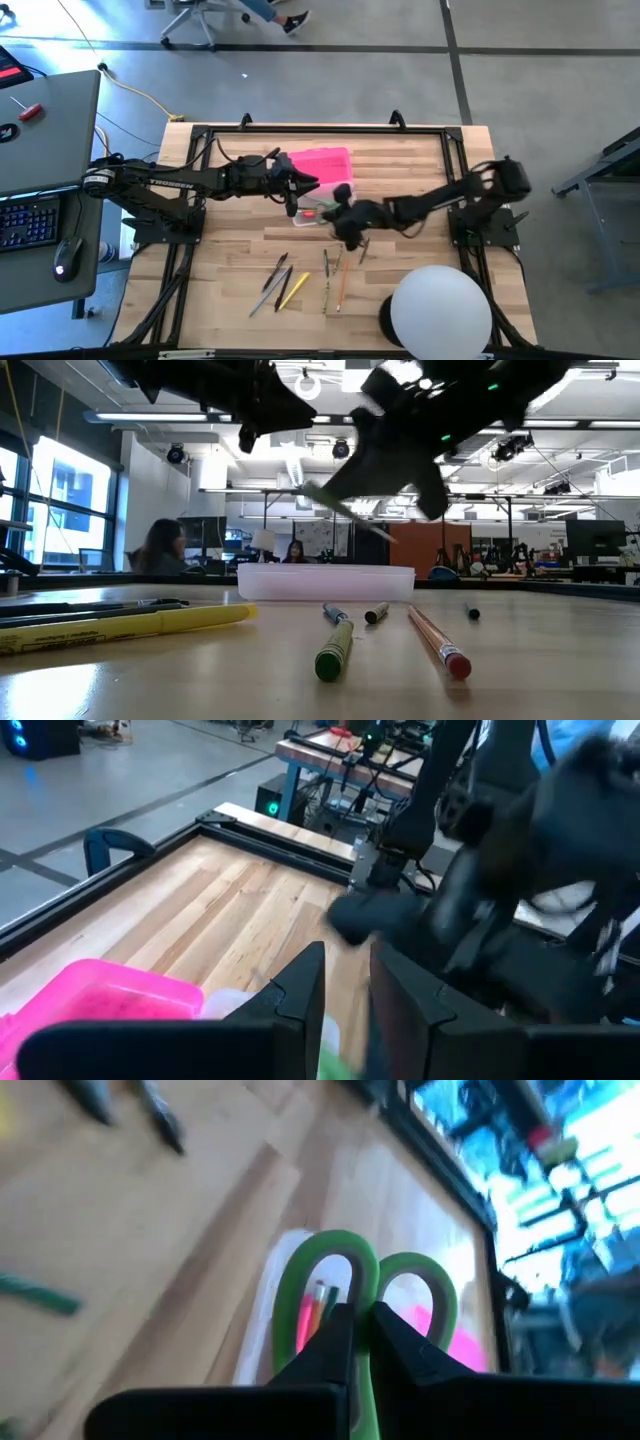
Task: Pick & place school supplies into a supply box
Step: Put the green scissors into the pink supply box
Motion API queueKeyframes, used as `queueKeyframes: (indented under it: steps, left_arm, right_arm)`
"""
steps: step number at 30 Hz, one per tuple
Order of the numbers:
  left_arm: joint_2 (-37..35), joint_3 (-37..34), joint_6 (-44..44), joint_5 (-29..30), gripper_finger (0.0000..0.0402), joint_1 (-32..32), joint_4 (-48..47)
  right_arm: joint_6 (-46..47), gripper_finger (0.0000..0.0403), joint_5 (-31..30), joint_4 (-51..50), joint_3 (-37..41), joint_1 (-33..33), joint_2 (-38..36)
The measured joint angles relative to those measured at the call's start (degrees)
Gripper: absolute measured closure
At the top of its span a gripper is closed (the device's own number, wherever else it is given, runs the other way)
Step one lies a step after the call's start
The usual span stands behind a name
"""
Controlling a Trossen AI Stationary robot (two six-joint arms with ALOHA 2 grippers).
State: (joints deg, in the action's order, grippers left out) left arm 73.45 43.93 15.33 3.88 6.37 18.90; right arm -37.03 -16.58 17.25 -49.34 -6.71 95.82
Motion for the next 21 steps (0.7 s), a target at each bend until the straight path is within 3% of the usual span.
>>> queueKeyframes:
  steps: [4, 8, 12, 21]
  left_arm:
    - [0.0, 0.0, -0.3, 0.1, 0.0289, 0.0, 1.2]
    - [0.0, 0.0, -0.5, 0.1, 0.0289, 0.0, 1.1]
    - [0.0, 0.0, -0.5, 0.2, 0.0289, 0.0, 1.0]
    - [0.0, 0.0, -1.6, 0.3, 0.0289, 0.0, 0.5]
  right_arm:
    - [5.0, 0.0399, -0.4, -4.7, -8.4, 2.1, 7.7]
    - [8.2, 0.0399, -6.0, -10.4, -17.5, 3.5, 13.8]
    - [19.9, 0.0399, -5.1, -15.2, -23.5, 5.2, 16.9]
    - [24.9, 0.0398, -3.2, -19.0, -24.1, 6.4, 17.5]
